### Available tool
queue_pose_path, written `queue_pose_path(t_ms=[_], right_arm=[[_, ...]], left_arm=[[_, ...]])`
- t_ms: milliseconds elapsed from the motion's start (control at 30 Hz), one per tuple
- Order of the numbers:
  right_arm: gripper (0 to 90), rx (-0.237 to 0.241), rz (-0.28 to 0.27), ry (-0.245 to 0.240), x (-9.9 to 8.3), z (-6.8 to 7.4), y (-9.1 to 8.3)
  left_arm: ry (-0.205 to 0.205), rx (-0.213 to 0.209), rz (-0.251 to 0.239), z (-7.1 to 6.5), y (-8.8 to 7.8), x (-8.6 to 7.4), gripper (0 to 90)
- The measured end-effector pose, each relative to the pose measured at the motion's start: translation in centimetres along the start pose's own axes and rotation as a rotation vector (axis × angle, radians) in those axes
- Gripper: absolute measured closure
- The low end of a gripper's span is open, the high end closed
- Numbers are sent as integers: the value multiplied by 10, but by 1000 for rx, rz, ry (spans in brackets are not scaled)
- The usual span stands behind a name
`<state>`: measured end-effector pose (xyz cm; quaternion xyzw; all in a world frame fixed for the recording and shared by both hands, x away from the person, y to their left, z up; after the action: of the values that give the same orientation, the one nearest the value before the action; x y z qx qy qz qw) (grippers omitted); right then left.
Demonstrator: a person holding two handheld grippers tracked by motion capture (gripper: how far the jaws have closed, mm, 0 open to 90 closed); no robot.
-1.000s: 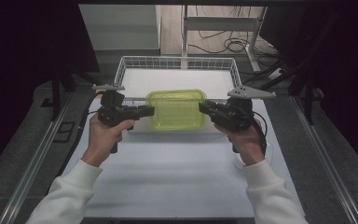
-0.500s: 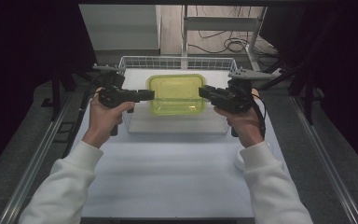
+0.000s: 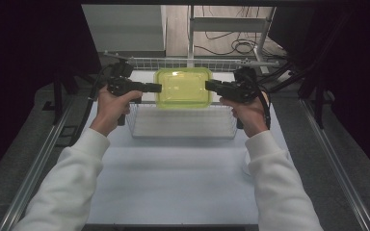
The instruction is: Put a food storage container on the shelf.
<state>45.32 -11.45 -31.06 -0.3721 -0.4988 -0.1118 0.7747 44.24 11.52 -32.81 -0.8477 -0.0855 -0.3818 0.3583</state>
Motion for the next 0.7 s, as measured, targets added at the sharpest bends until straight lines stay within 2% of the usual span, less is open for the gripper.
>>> queue_pose_path(t_ms=[200, 467, 700], right_arm=[[784, 10, 6, 27, 4, -7, 6], [782, -1, 9, 19, 4, -13, 11], [783, -3, 26, 60, 6, -25, 20]], left_arm=[[12, 11, 5, 4, 1, 8, 795], [4, 7, 16, 10, 6, 12, 795], [-23, -12, 42, 21, 18, 18, 794]])
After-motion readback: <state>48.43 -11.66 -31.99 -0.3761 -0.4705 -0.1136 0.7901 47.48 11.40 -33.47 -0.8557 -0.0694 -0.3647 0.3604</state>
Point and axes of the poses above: each handheld gripper's, and its own axes: y roughly forward along the jaws, x roughly out of its top, z roughly to its left, the point moved 7 cm from there along y, roughly forward along the jaws, and after that the axes turned 5 degrees about z, right-handed, at the moved point
